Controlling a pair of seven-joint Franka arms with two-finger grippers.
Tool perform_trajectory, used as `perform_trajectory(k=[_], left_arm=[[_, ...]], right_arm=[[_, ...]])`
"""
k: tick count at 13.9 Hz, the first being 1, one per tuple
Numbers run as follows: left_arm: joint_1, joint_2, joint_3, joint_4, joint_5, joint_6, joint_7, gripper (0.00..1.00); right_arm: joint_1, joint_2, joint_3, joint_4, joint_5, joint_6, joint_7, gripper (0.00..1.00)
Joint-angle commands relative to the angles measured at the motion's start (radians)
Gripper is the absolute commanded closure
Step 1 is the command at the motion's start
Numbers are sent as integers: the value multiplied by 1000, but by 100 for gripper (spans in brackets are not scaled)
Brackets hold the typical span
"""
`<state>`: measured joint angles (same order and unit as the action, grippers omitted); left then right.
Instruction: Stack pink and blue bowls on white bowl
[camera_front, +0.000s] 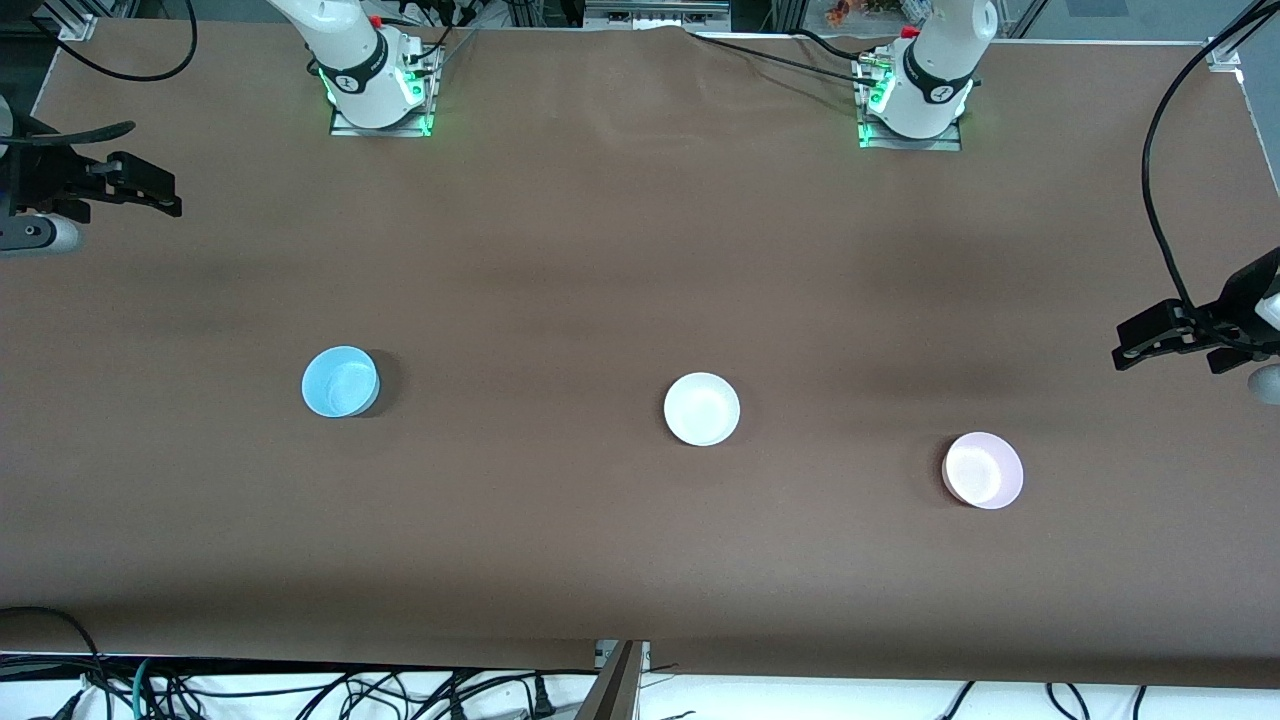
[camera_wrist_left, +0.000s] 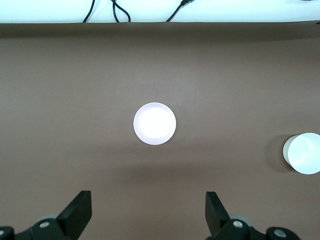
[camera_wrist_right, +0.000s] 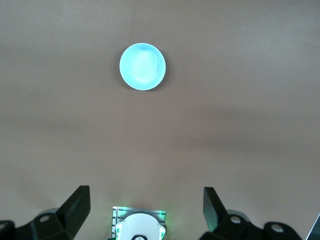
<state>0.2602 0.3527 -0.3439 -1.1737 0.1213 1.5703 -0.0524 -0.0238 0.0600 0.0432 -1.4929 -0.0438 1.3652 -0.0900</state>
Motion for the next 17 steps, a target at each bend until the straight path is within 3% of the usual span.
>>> perform_trajectory(k=[1, 9, 12, 17], left_arm=[[4, -12, 5, 2, -12, -18, 29, 0], [7, 17, 16, -14, -12, 2, 20, 0], [78, 69, 14, -29, -58, 45, 25, 0], [114, 100, 16, -184, -49, 241, 39, 0]], right_arm=[[1, 1, -2, 5, 1, 0, -2, 0], [1, 0, -2, 5, 1, 0, -1, 0], [-1, 1, -3, 5, 1, 0, -1, 0], [-4, 1, -5, 5, 1, 0, -5, 0]])
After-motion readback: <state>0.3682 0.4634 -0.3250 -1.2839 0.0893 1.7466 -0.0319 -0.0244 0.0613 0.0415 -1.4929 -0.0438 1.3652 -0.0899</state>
